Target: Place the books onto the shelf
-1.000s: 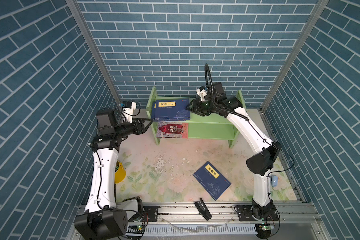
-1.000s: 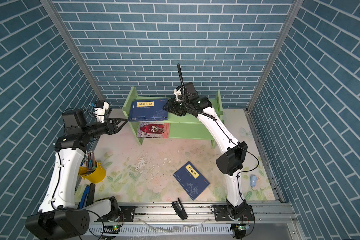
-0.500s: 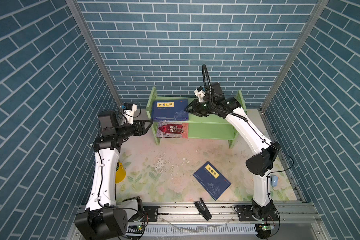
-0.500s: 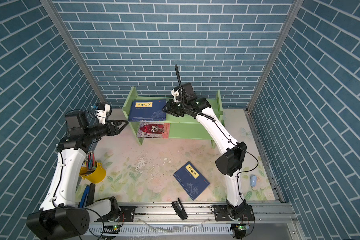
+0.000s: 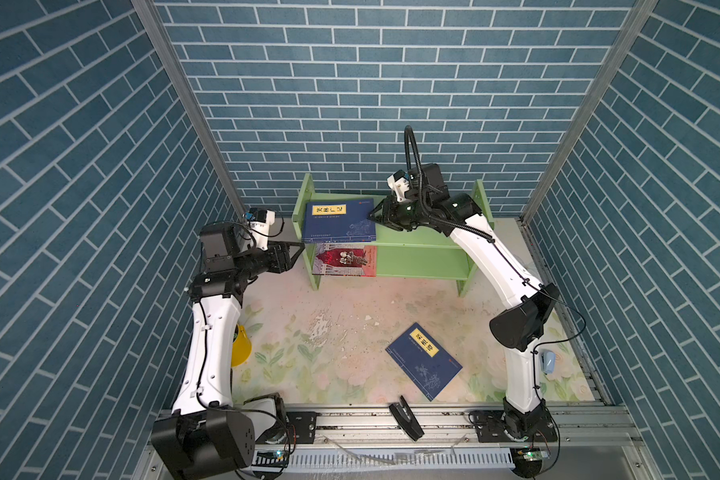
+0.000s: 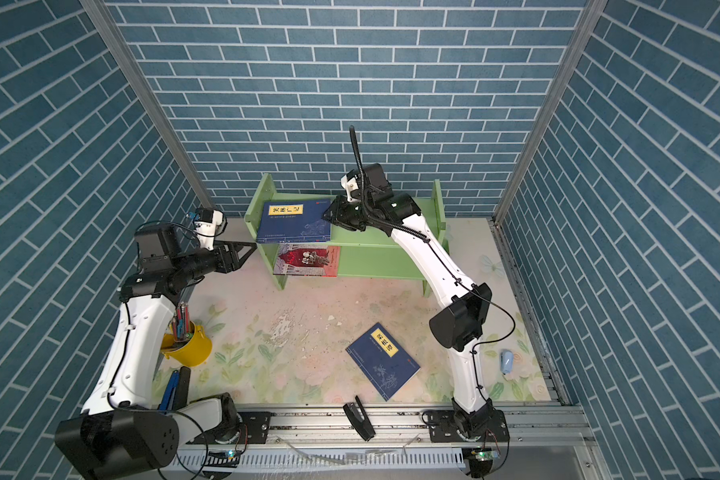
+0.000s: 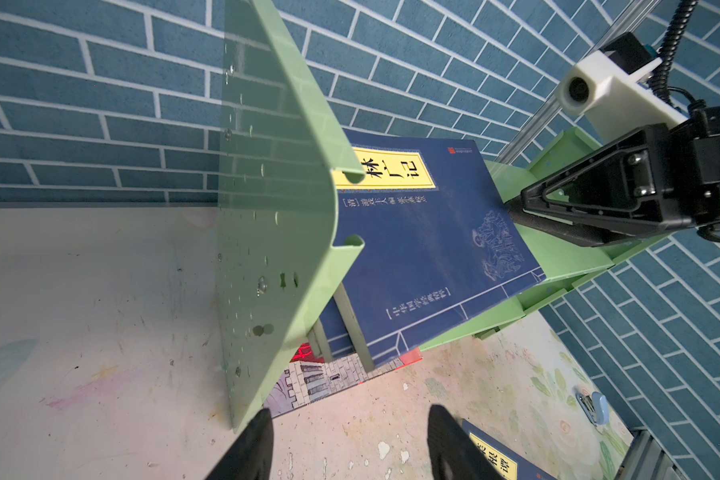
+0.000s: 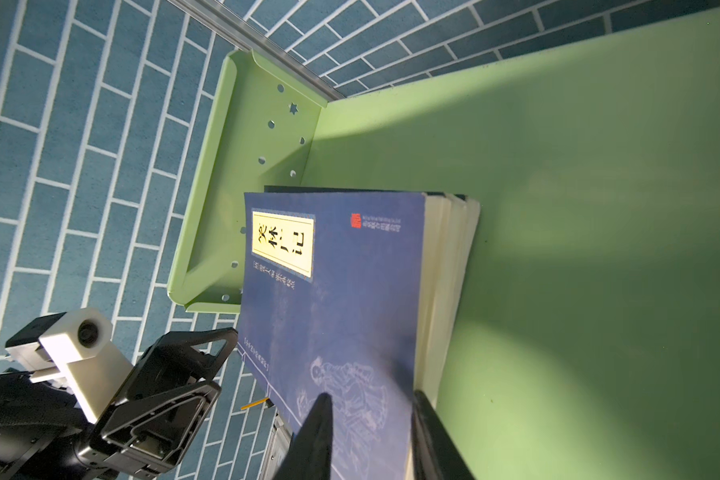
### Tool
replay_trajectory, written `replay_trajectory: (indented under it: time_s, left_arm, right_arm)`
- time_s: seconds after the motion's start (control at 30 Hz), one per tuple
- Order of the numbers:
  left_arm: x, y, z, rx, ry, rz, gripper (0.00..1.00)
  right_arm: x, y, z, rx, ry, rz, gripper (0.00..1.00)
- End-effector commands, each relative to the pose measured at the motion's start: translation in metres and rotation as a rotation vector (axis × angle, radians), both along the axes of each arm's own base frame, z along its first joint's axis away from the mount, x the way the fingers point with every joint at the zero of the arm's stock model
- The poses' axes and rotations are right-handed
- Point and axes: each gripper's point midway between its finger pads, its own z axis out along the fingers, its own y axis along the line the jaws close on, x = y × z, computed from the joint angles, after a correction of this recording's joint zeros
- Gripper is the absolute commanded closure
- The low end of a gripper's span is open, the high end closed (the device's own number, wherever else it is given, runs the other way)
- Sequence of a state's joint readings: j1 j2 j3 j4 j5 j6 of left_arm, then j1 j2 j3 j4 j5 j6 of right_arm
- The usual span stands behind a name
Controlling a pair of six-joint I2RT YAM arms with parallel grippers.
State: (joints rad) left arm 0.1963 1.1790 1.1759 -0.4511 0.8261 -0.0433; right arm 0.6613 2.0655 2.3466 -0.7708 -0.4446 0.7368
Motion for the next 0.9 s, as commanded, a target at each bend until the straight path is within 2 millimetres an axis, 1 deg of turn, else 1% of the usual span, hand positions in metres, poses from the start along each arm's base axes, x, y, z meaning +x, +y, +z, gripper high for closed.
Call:
replay_trajectory:
  time_s: [0.0,0.27,0.5,0.6,0.7,0.87]
  left_arm:
    - [0.003,-0.002,-0.006,0.029,-0.017,-0.015,0.40]
    - [0.002,-0.011,-0.010,0.051,-0.026,-0.053,0.42]
    - [0.011,-0.012,-0.016,0.091,-0.028,-0.034,0.42]
    - [0.017,-0.007,-0.018,0.105,-0.024,-0.001,0.42]
    - [0.021,-0.002,-0.015,0.118,-0.039,0.033,0.42]
    - [0.025,0.003,-0.012,0.119,-0.053,0.069,0.42]
  right_arm:
    - [-0.001,0.011,0.008,0.046,0.003,0.018,0.67]
    - [0.002,0.013,0.010,0.056,0.003,0.012,0.69]
    - [0.000,0.014,0.012,0.068,0.010,0.018,0.70]
    - [-0.001,0.011,0.015,0.059,-0.001,0.015,0.67]
    - [-0.004,0.005,0.018,0.038,-0.019,0.008,0.65]
    - [-0.009,-0.008,0.024,-0.002,-0.055,-0.009,0.64]
